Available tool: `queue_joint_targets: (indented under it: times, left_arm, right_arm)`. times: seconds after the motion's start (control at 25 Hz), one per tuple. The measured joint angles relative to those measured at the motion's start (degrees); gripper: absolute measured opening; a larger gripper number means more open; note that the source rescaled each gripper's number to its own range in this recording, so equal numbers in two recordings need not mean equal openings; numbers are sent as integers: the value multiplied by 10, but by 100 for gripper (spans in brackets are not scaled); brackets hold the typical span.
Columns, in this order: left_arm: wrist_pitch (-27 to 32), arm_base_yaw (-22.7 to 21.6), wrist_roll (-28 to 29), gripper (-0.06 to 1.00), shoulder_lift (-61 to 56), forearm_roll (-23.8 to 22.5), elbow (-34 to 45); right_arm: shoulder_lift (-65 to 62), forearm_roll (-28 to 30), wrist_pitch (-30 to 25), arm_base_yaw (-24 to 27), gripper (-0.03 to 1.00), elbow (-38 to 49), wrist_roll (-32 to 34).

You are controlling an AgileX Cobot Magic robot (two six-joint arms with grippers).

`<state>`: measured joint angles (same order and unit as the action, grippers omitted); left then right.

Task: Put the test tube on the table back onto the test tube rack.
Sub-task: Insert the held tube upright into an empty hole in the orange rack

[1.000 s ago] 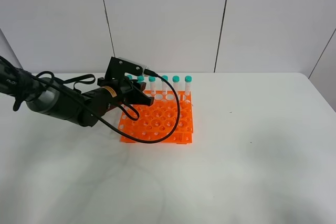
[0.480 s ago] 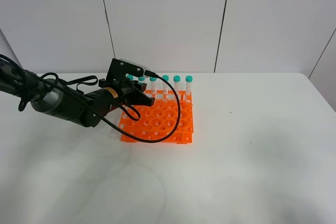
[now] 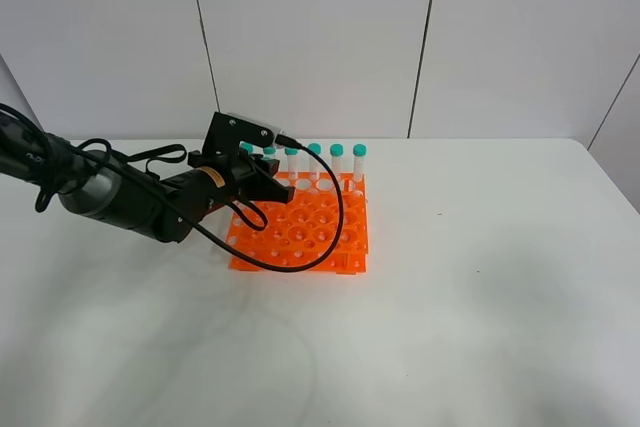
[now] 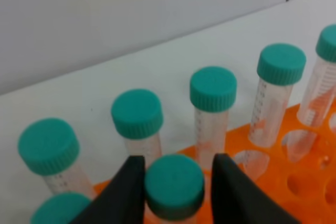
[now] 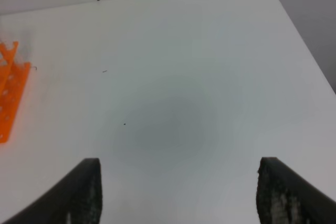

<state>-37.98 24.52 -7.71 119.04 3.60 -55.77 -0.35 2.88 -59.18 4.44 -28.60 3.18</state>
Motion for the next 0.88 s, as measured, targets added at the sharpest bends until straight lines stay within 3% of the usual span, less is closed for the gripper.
queue_joint_targets:
  times: [0.24,0.88]
  left_arm:
    - [4,0,0,24,-1,0,0]
    - [42,0,0,25,-56,0,0]
  right_arm:
    - [0,0,0,0,80,0,0]
    - [0,0,0,0,80,0,0]
